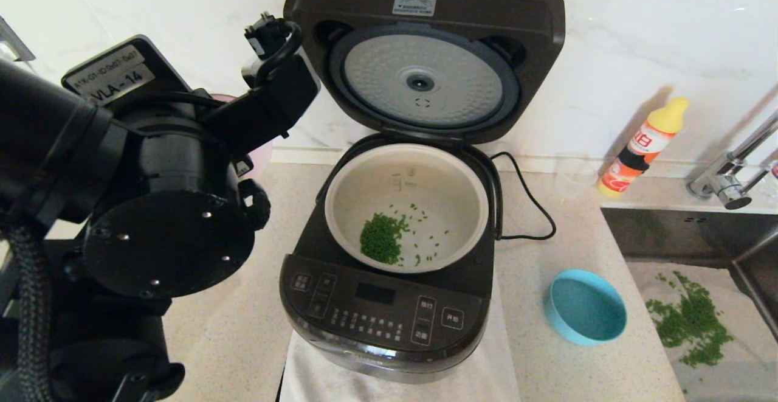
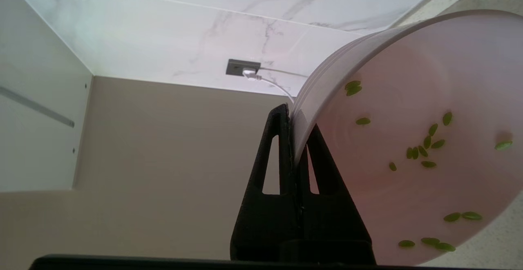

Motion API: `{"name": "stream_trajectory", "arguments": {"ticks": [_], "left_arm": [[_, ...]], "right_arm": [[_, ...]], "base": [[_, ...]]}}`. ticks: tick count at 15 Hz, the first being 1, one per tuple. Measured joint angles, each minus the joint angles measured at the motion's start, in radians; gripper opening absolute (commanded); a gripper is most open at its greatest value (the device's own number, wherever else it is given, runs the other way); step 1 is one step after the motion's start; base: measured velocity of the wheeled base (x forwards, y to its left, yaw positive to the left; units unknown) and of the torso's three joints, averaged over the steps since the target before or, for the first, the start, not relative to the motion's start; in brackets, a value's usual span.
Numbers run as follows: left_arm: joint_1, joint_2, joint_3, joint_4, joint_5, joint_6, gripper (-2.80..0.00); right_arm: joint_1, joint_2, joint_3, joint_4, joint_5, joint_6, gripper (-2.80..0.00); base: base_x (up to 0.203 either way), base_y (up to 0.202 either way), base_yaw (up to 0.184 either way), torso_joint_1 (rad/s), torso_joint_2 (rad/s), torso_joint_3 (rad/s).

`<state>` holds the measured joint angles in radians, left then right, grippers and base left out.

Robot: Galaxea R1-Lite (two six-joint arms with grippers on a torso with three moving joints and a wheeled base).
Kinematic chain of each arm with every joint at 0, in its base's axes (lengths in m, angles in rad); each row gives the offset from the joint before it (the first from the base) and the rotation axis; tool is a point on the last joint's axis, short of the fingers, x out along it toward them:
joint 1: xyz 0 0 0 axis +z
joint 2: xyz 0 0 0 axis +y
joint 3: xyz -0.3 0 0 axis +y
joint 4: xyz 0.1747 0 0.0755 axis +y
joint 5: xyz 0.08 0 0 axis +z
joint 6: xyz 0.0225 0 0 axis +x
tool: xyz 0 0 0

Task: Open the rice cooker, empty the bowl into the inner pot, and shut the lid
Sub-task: Place the bowl on the table

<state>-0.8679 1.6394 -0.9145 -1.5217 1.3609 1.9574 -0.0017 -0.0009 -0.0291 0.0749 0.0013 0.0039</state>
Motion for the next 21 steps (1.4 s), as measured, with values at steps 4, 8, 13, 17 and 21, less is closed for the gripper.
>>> {"name": "stream_trajectory", "arguments": {"ticks": [4, 8, 13, 17, 21], "left_arm": [[0.003, -0.002, 0.007, 0.000, 0.002, -0.016, -2.80], [0.032, -0.015, 0.014, 0.000, 0.004, -0.042, -2.80], [0.092, -0.034, -0.004, 0.000, 0.000, -0.108, -2.80], [0.225, -0.089, -0.095, 0.175, -0.020, -0.150, -2.80], [0.392, -0.156, -0.196, 0.572, -0.210, -0.406, -2.80]], "right_arm": [[0.000, 0.000, 0.000, 0.000, 0.000, 0.001, -2.80], [0.000, 0.000, 0.000, 0.000, 0.000, 0.000, -2.80], [0.000, 0.000, 0.000, 0.000, 0.000, 0.000, -2.80], [0.000, 0.000, 0.000, 0.000, 0.000, 0.001, -2.80], [0.000, 0.000, 0.000, 0.000, 0.000, 0.000, -2.80]], "base": [[0.000, 0.000, 0.000, 0.000, 0.00, 0.000], [0.000, 0.000, 0.000, 0.000, 0.00, 0.000], [0.000, 0.000, 0.000, 0.000, 0.00, 0.000], [0.000, 0.000, 0.000, 0.000, 0.00, 0.000], [0.000, 0.000, 0.000, 0.000, 0.00, 0.000]]}}
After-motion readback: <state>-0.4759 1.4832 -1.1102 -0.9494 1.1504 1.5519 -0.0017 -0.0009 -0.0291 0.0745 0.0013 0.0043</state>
